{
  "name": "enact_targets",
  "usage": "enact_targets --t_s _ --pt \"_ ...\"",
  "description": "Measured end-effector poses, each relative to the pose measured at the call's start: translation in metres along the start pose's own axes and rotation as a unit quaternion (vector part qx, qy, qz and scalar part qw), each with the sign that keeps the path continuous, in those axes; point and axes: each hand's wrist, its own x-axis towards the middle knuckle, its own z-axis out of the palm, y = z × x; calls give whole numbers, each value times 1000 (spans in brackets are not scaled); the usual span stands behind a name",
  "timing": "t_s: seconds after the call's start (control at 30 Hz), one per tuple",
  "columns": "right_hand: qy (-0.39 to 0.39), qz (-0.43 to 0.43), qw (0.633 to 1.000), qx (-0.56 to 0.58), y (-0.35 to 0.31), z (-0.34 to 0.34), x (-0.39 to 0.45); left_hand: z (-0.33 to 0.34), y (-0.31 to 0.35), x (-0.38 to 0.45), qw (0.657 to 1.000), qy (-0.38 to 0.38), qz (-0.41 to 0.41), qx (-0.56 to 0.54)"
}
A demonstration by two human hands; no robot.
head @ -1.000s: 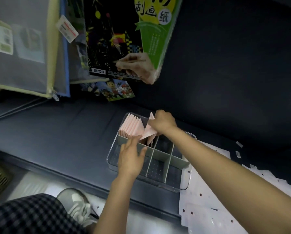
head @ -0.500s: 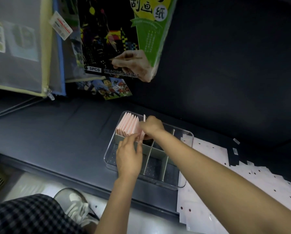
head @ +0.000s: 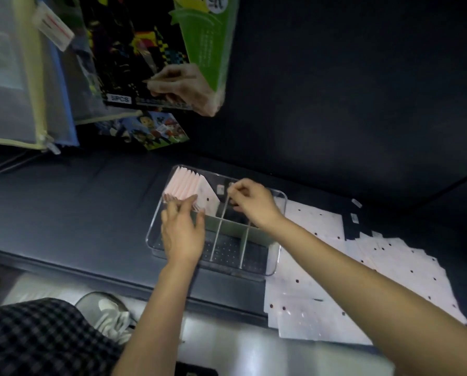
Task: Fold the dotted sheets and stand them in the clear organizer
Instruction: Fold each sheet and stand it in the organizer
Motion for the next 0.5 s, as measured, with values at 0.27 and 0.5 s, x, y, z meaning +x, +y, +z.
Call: enact_targets --t_s 0.27,0.5 --pt "-15 29 986 -166 143 -115 -136 42 61 -79 959 -75 265 -60" --pt "-128 -21 921 -368 234 -137 -222 99 20 -167 830 -430 300 190"
